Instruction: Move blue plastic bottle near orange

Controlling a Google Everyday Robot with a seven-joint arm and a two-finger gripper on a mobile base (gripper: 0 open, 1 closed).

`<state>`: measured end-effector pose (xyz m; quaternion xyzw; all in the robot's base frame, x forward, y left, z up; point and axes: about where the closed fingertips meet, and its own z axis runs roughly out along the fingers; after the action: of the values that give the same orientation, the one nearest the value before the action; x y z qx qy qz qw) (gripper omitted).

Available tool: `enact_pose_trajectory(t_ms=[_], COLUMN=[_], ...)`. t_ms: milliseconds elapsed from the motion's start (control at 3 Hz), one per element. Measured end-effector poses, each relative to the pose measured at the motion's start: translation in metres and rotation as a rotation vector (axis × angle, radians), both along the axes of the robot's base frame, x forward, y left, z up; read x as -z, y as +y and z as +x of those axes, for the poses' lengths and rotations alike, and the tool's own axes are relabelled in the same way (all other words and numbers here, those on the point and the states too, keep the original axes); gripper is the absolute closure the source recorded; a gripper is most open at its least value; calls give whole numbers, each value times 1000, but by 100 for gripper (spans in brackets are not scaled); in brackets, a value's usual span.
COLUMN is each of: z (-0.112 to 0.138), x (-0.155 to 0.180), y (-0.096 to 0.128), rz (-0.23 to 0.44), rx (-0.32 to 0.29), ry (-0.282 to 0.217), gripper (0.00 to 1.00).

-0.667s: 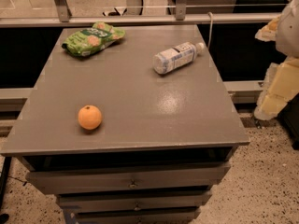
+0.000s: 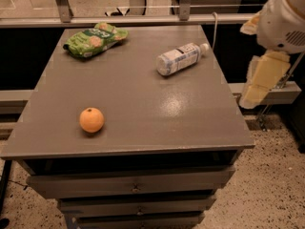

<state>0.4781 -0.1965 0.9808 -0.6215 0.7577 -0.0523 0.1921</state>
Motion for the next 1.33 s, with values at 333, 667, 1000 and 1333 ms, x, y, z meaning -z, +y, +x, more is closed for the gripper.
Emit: enact_pose_trajectory(t_ms=[333,667,1000,1333], z=[46,88,122,156], x=[14,40,70,87], y=[29,59,82,99], rz=[41,61,81,90], rx=[-100,-207,-300,-353], ry=[-32,-43,-39,-45], gripper=[0,0,0,0])
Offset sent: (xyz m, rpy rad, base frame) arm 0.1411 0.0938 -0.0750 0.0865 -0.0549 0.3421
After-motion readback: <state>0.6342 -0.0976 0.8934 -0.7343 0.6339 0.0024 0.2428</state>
